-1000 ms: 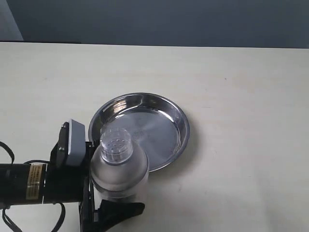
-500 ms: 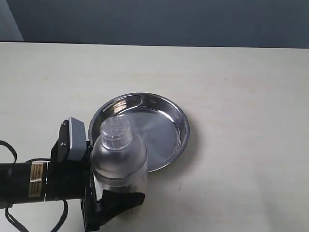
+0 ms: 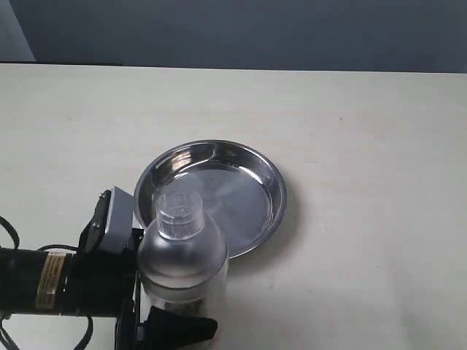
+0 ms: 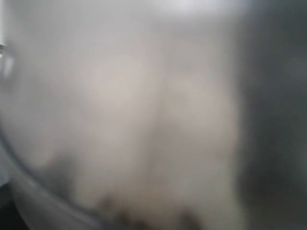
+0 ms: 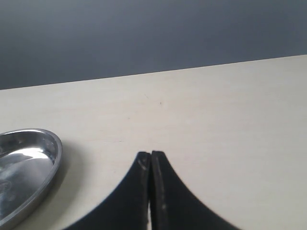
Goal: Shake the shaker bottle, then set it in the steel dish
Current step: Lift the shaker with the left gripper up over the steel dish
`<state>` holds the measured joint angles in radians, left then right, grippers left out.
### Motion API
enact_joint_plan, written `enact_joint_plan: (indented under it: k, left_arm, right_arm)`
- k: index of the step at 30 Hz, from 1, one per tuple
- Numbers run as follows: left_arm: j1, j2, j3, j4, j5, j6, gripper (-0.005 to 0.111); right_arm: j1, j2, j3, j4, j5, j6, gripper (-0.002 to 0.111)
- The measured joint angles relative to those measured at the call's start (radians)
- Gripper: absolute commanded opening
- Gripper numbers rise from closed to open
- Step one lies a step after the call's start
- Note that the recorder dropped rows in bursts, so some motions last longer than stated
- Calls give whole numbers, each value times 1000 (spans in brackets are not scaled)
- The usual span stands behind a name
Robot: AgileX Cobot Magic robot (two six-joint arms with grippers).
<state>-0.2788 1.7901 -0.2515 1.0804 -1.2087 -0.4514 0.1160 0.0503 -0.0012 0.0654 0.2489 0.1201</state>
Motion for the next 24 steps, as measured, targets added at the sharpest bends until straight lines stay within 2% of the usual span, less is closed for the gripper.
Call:
enact_joint_plan:
  k: [5, 11, 13, 14, 15, 16, 17, 18, 19, 20, 21, 22, 23, 24]
  left_arm:
    - [-1, -130, 2, 8, 41, -101, 0]
    - [-2, -442, -44, -306, 67, -138, 0]
    - [-2, -521, -104, -377, 192, -128, 0]
    - [-2, -566, -162, -417, 344, -110, 0]
    - [-2, -594, -261, -493, 608, -42, 0]
    - [12, -597, -312, -573, 797, 13, 0]
    - [62, -579, -376, -752, 972, 105, 0]
    - [92, -569, -392, -842, 1012, 125, 0]
    - [88, -558, -403, -900, 1043, 111, 0]
    - [33, -556, -406, -859, 1052, 88, 0]
    - [-94, -556, -414, -719, 1072, 60, 0]
    - [-187, -547, -419, -615, 1087, 60, 0]
    - [-188, -532, -419, -633, 1080, 56, 0]
    - [-115, -483, -420, -792, 1054, 8, 0]
  right_arm:
    - [0, 0, 0, 0, 0, 0, -1]
    - [0, 0, 0, 0, 0, 0, -1]
    - [0, 0, 0, 0, 0, 0, -1]
    - [0, 0, 0, 0, 0, 0, -1]
    - [0, 0, 0, 0, 0, 0, -1]
    - [0, 0, 0, 0, 0, 0, -1]
    - [0, 0, 0, 0, 0, 0, -1]
    - [0, 0, 0, 0, 0, 0, -1]
    - [0, 0, 0, 0, 0, 0, -1]
    - [0, 0, 0, 0, 0, 0, -1]
    - [0, 0, 0, 0, 0, 0, -1]
    - [0, 0, 0, 0, 0, 0, -1]
    - [0, 0, 0, 0, 0, 0, -1]
    - [0, 0, 0, 0, 0, 0, -1]
